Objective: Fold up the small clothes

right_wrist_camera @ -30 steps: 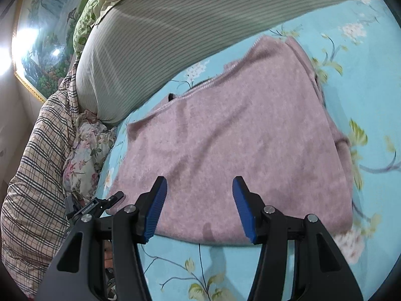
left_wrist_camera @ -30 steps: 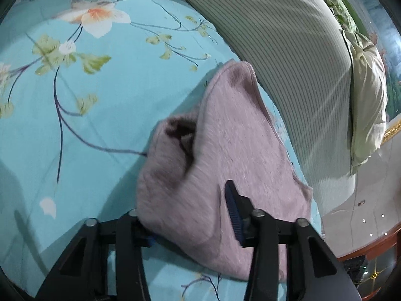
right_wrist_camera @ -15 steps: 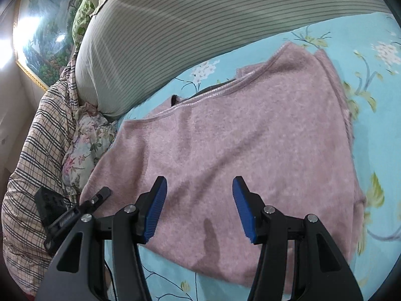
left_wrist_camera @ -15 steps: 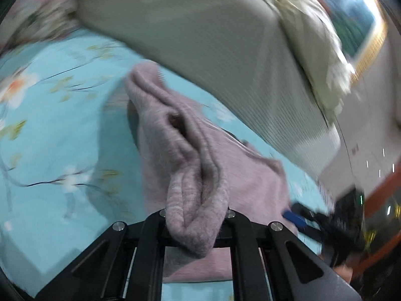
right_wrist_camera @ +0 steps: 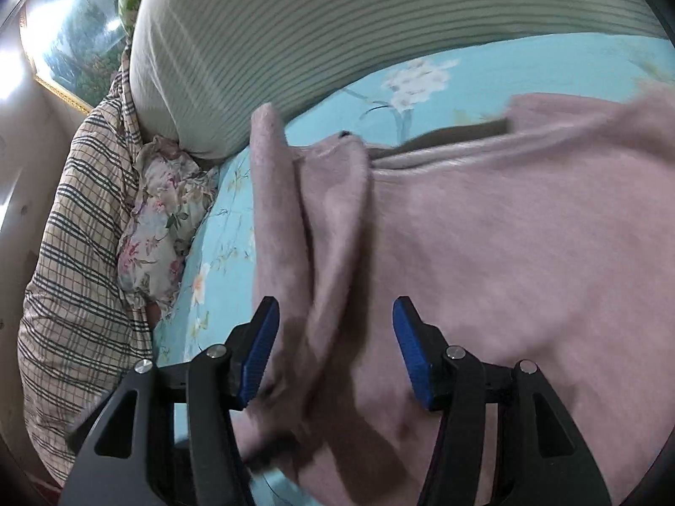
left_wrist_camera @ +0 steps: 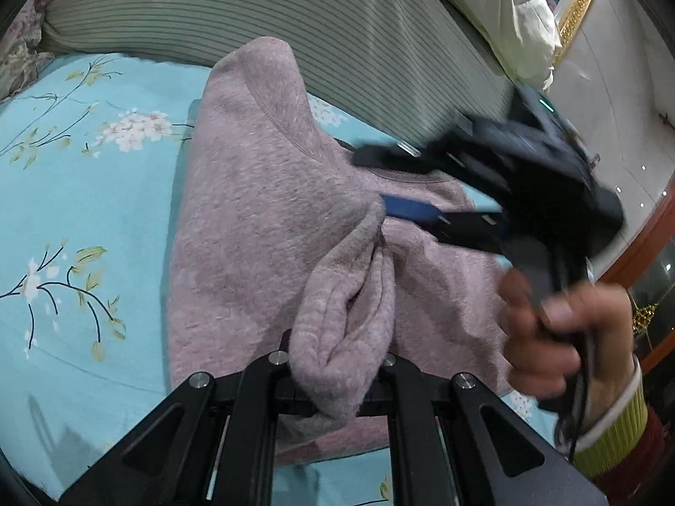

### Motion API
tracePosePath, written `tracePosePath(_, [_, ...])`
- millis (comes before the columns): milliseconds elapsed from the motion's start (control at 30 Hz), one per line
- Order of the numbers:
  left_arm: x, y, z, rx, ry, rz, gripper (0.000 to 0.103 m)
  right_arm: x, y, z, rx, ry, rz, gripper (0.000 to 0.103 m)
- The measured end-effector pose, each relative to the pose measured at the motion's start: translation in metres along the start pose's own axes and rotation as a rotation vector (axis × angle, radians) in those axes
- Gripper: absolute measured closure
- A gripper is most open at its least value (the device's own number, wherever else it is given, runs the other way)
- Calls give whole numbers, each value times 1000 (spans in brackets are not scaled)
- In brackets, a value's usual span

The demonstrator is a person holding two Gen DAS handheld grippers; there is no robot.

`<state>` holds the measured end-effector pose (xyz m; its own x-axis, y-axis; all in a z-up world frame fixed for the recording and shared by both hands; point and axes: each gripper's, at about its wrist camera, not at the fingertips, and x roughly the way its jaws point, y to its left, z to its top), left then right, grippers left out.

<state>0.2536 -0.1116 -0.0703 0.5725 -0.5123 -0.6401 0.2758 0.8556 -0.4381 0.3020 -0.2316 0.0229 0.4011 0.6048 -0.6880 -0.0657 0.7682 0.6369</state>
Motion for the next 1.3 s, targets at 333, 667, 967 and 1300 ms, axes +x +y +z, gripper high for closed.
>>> tracePosePath(333, [2,-2,1,20,13,13,95,57,34,54,-92,-3,-59,61])
tracePosePath(667, [-9,-27,6,29,16,-69,95,-17,10,45,-100,-93,-65,89])
tracePosePath(967, [8,-92,0,93,65,-218,95,-103,-49,26,-38,-161,-172,89])
tracePosePath(1300, [52,-131,-10,134,156,-266,95,-127,-106,14,47,-171,-229,89])
